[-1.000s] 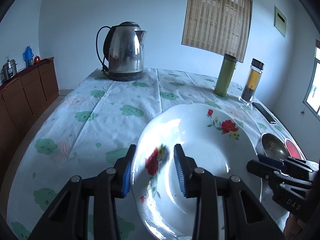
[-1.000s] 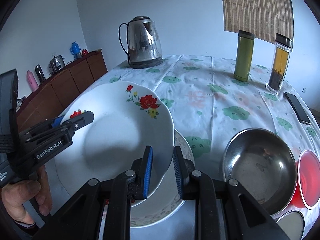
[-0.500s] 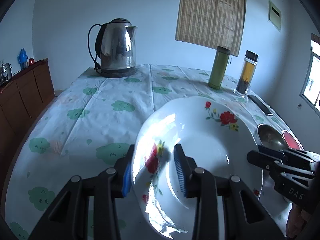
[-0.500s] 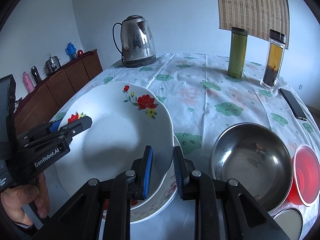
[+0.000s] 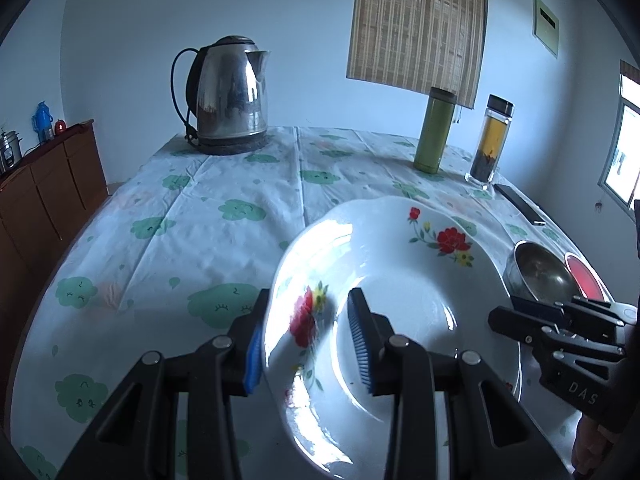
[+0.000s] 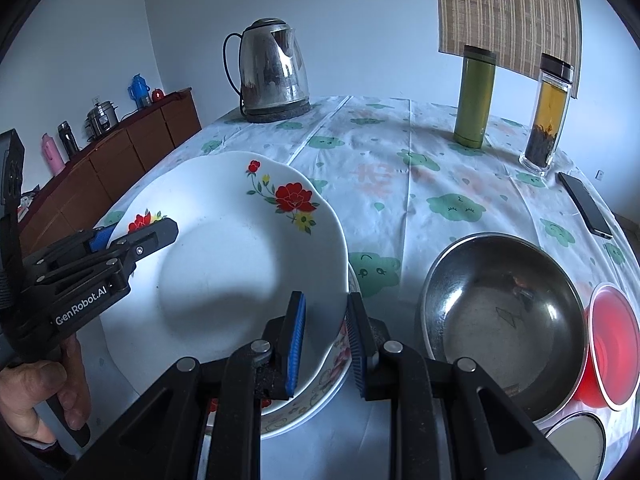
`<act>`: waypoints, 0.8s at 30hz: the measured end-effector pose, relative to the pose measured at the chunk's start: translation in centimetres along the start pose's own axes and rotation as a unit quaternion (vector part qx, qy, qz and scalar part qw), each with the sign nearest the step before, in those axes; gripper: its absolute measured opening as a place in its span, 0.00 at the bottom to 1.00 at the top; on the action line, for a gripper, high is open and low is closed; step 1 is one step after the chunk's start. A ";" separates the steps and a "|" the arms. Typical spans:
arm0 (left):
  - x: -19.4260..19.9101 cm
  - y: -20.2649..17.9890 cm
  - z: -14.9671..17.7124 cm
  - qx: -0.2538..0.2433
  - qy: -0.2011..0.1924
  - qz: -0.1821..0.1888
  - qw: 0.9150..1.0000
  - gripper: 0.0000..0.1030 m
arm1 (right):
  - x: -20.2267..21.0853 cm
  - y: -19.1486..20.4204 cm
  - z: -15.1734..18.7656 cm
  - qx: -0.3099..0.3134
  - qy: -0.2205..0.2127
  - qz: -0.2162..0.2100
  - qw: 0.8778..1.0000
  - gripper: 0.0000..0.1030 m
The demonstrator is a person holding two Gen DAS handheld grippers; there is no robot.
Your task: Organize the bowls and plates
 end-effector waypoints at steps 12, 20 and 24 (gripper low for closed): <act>-0.7 -0.1 0.8 -0.014 0.014 -0.006 1.000 0.33 | -0.4 -0.1 0.7 0.008 0.012 0.003 1.000 0.22; -1.0 -0.1 1.1 -0.017 0.020 -0.007 1.000 0.33 | -0.3 -0.3 0.8 0.010 0.013 0.007 1.000 0.22; -1.2 0.0 1.2 -0.020 0.023 -0.010 1.000 0.33 | -0.4 -0.3 0.8 0.010 0.013 0.008 1.000 0.22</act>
Point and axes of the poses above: each gripper's, at about its wrist camera, not at the fingertips, and x roughly against the way its jaws point, y to its left, z to its underside, the point moved 7 cm from there along -x, roughly the way its jaws point, and after that the axes turned 15 degrees about x, right-handed, at the moved point
